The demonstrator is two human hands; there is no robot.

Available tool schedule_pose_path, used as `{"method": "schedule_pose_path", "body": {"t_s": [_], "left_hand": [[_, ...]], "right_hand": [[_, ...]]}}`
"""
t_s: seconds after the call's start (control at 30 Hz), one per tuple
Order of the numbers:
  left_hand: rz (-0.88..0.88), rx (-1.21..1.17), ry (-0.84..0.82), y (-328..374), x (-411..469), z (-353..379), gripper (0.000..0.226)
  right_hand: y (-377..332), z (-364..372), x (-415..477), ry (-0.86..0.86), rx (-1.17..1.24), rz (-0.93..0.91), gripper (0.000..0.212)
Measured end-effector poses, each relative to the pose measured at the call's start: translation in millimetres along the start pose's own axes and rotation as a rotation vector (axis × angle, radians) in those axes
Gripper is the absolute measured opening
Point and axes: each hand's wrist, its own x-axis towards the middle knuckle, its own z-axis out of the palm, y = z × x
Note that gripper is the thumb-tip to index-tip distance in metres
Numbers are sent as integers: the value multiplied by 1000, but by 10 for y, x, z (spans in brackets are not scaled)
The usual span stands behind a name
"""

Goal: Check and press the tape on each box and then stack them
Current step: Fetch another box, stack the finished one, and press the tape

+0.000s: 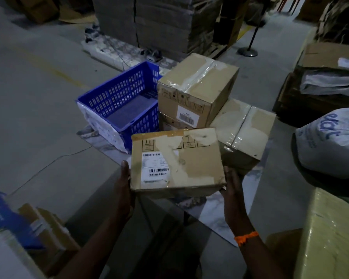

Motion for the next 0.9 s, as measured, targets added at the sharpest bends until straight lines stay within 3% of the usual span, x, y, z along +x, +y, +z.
{"method": "schedule_pose_path", "body": {"t_s": [0.13, 0.23, 0.3, 0.43, 0.5, 0.6, 0.8, 0.83, 0.9], "left_hand": [[24, 262, 31, -31, -12, 160, 99], [-18, 314, -37, 27, 48, 302, 64], [-6, 365, -113, 15, 54, 405, 55], [-7, 358, -186, -107, 39, 587, 62], [-14, 366, -189, -124, 64, 618, 67], [0, 362, -193, -19, 114, 564, 72], [480, 819, -47, 470, 227, 242, 49], [561, 907, -55, 532, 239, 183, 45], [683, 1120, -74, 605, 282, 62, 40]], "right_hand": [[66, -147, -125, 109, -81, -38, 35], [122, -263, -167, 177, -24, -35, 35], [54, -340, -221, 238, 25, -28, 33], [-117, -562, -344, 282, 9, -104, 32], [-163, -616, -406, 254, -22, -144, 18], [-116, -631, -429, 202, -60, -184, 37], [-9, -398, -308, 145, -216, -236, 17], [20, -337, -288, 157, -218, -201, 23], [104, -251, -216, 209, -249, -48, 62]]}}
